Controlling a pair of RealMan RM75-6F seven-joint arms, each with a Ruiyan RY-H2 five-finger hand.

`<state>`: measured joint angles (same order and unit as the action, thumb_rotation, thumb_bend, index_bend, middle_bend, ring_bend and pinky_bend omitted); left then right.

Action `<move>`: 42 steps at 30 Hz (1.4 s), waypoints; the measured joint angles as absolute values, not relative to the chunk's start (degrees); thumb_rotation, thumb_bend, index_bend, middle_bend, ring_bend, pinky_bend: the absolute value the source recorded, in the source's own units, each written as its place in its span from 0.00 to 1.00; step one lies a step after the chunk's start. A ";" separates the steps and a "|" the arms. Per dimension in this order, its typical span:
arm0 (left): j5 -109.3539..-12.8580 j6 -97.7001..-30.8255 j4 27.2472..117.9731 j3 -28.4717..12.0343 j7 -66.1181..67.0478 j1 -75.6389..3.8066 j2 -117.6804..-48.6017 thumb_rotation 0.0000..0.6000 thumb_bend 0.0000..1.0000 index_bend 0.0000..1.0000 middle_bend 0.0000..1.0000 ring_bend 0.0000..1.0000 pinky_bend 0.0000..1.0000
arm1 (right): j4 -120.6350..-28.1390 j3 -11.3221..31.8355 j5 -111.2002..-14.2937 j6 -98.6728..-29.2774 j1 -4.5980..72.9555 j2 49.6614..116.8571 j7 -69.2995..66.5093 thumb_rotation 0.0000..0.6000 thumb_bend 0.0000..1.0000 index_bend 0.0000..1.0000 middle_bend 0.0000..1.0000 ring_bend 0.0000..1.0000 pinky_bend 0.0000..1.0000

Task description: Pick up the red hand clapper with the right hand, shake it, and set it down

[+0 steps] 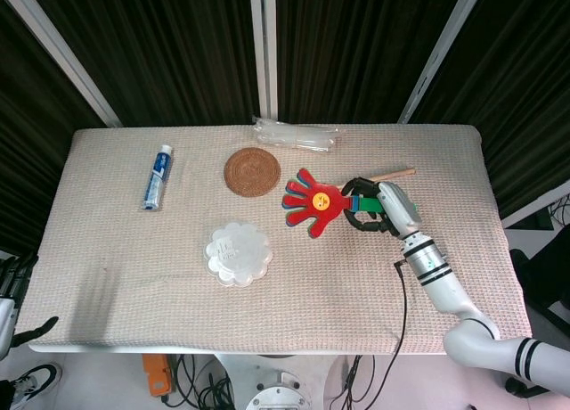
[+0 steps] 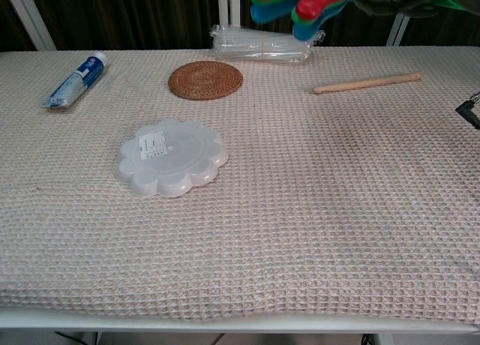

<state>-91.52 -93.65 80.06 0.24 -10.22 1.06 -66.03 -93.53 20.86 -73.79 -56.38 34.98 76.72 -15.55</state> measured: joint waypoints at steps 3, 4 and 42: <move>-91.49 -93.61 80.06 0.19 -10.18 1.03 -66.02 1.00 0.10 0.04 0.02 0.00 0.03 | -93.15 19.44 -71.10 -58.51 35.38 78.56 1.64 1.00 0.43 0.74 0.97 1.00 1.00; -91.51 -93.60 80.11 0.17 -10.14 0.98 -66.03 1.00 0.10 0.04 0.02 0.00 0.03 | -93.09 19.03 -70.26 -59.18 35.49 79.14 6.95 1.00 0.43 0.74 0.97 1.00 1.00; -91.10 -92.95 78.90 0.37 -11.03 1.06 -66.75 1.00 0.10 0.04 0.02 0.00 0.03 | -70.85 10.32 -77.05 -57.84 31.91 94.32 -24.53 1.00 0.05 0.11 0.23 0.11 0.23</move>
<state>-91.10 -92.95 78.90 0.37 -11.03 1.06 -66.75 -70.85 10.32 -77.05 -57.84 31.91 94.32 -24.53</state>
